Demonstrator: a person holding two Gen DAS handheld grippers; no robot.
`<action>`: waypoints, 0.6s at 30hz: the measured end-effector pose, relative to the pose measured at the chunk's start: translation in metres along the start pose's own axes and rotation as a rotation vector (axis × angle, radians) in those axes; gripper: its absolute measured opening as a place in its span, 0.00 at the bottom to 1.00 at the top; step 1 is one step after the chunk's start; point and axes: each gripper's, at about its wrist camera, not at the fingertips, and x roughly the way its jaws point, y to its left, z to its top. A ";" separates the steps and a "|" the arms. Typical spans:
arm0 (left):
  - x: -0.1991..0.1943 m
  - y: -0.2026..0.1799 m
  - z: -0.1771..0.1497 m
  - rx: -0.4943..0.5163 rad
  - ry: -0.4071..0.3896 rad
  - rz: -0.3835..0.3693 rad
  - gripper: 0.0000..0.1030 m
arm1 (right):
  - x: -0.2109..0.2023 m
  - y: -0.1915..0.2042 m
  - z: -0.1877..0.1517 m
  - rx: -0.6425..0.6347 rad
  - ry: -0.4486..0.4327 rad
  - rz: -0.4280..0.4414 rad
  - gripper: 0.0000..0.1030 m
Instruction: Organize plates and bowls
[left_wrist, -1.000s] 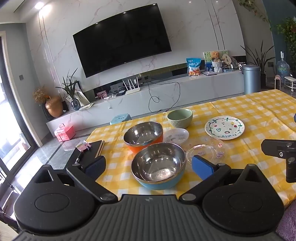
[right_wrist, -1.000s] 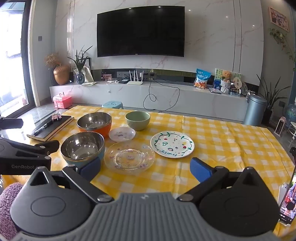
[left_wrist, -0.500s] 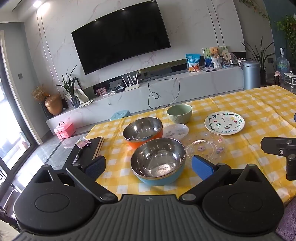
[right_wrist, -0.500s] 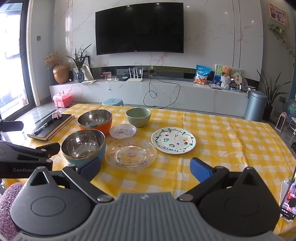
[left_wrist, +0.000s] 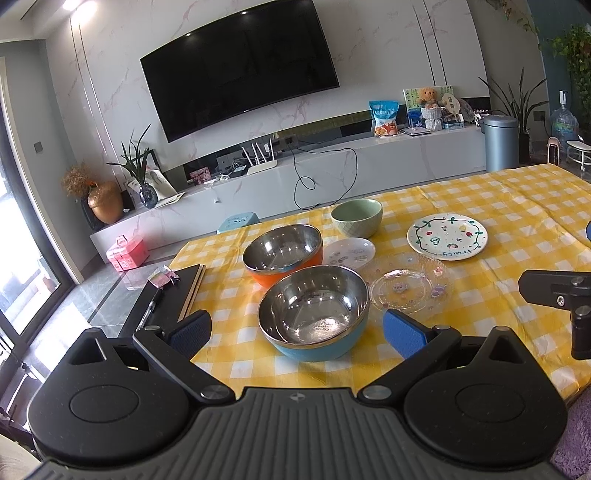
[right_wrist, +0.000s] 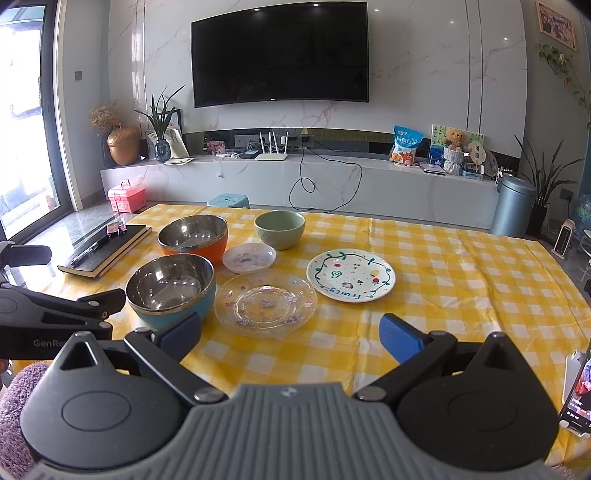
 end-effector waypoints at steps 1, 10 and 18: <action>0.000 0.000 0.000 -0.001 0.001 0.000 1.00 | 0.000 0.000 0.000 0.000 0.001 0.000 0.98; 0.001 -0.001 -0.004 0.002 0.010 -0.005 1.00 | 0.000 0.003 -0.002 0.001 0.006 0.003 0.98; 0.001 -0.001 -0.004 0.003 0.012 -0.005 1.00 | 0.000 0.004 -0.002 0.001 0.007 0.000 0.98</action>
